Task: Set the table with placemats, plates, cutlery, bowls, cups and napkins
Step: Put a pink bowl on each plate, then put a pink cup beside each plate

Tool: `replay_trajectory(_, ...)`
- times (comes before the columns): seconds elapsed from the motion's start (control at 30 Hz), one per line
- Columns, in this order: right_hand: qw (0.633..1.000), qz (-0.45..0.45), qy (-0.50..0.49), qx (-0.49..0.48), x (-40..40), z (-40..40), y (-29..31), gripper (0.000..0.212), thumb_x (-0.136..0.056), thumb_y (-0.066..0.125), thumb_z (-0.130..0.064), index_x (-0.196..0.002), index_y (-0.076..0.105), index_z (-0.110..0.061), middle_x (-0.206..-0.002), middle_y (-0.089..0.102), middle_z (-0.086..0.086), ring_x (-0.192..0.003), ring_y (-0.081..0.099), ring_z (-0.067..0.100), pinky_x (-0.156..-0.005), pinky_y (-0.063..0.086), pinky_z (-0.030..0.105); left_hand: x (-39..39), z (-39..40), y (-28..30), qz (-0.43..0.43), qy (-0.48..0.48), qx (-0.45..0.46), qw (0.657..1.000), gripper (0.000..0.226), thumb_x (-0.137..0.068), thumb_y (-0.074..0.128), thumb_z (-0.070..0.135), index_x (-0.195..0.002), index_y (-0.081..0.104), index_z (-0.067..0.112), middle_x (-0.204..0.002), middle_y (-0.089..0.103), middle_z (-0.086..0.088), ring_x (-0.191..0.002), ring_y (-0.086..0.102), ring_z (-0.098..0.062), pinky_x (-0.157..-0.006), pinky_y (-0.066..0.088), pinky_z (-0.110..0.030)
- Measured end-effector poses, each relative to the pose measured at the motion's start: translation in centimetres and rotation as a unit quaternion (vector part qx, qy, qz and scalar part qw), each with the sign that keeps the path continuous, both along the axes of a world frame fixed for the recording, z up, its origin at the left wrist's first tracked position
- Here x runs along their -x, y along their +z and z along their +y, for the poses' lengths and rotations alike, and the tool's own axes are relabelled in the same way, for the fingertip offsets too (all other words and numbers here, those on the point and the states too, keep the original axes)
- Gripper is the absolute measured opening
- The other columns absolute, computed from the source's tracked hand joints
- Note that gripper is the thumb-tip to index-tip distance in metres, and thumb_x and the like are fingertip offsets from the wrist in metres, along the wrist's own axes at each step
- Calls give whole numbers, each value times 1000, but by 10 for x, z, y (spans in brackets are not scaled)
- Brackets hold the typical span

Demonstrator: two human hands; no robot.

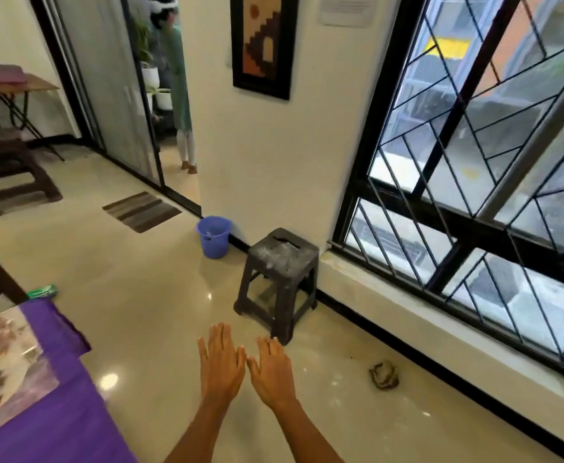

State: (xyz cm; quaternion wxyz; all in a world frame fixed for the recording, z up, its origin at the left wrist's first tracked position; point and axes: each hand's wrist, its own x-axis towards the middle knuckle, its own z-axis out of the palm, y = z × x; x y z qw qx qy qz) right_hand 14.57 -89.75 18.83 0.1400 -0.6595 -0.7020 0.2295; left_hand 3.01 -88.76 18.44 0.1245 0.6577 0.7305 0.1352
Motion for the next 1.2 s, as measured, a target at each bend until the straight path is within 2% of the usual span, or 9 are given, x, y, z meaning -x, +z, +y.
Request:
replay_trajectory(0.07,999,-6,25,21,5,27,6,92,-77,-6,-70,-150,21,-21,-157,20,2,-146,12,20,-118,13,38,8,22,-4,-18,25,11,999,85,-88,-6,51,-141,36,0,-148,35,-17,-140,28,-30,-115,4,-45)
replay_trajectory(0.13,999,-13,35,25,15,60,9,72,-93,9,-62,-150,21,-20,-157,19,3,-147,10,21,-118,12,40,22,45,-14,-12,60,-11,998,88,-86,-10,55,-145,29,3,-152,27,-15,-144,20,-27,-115,-3,-42)
replay_trajectory(0.2,998,-24,53,29,26,96,10,57,-100,24,-47,-150,21,-19,-157,20,4,-147,10,22,-117,12,42,35,68,-17,-3,90,-9,996,73,-93,7,50,-147,25,5,-155,23,-13,-145,15,-26,-115,-5,-41)
replay_trajectory(0.33,993,-39,103,32,58,174,10,57,-100,29,-44,-150,19,-19,-156,24,5,-146,14,23,-117,12,42,59,137,-21,-43,146,1,988,57,-99,34,32,-147,22,5,-155,21,-11,-145,14,-25,-117,0,-42)
replay_trajectory(0.6,980,-49,191,26,150,326,12,56,-100,29,-44,-149,21,-18,-152,31,6,-142,25,23,-115,19,40,148,280,-15,-79,216,-60,971,73,-84,15,42,-133,46,-2,-138,48,-19,-133,41,-33,-113,19,-50)
replay_trajectory(0.73,974,-37,222,-4,201,369,19,87,-84,-2,-70,-149,23,-18,-149,36,6,-138,32,22,-112,26,38,196,314,2,-79,252,-56,963,77,-85,10,46,-141,35,0,-148,35,-16,-141,26,-28,-117,5,-42)
replay_trajectory(0.87,966,-39,254,-27,265,410,31,71,-91,17,-57,-148,25,-16,-144,42,8,-132,39,23,-109,31,39,251,329,7,-48,327,-15,944,77,-90,4,52,-148,18,3,-156,16,-14,-146,8,-27,-117,-4,-44)
replay_trajectory(0.97,950,-43,307,-29,321,436,35,90,-76,0,-64,-149,24,-17,-147,38,9,-136,33,25,-111,28,42,294,345,3,-40,376,7,926,62,-101,18,43,-150,6,7,-159,4,-11,-147,-3,-25,-117,-7,-44)
replay_trajectory(1.2,891,-72,449,-12,460,499,9,56,-101,25,-44,-151,15,-22,-158,19,3,-146,13,21,-117,11,43,403,405,-12,-19,444,37,895,60,-102,16,39,-150,2,6,-159,1,-12,-146,-5,-26,-118,-5,-44)
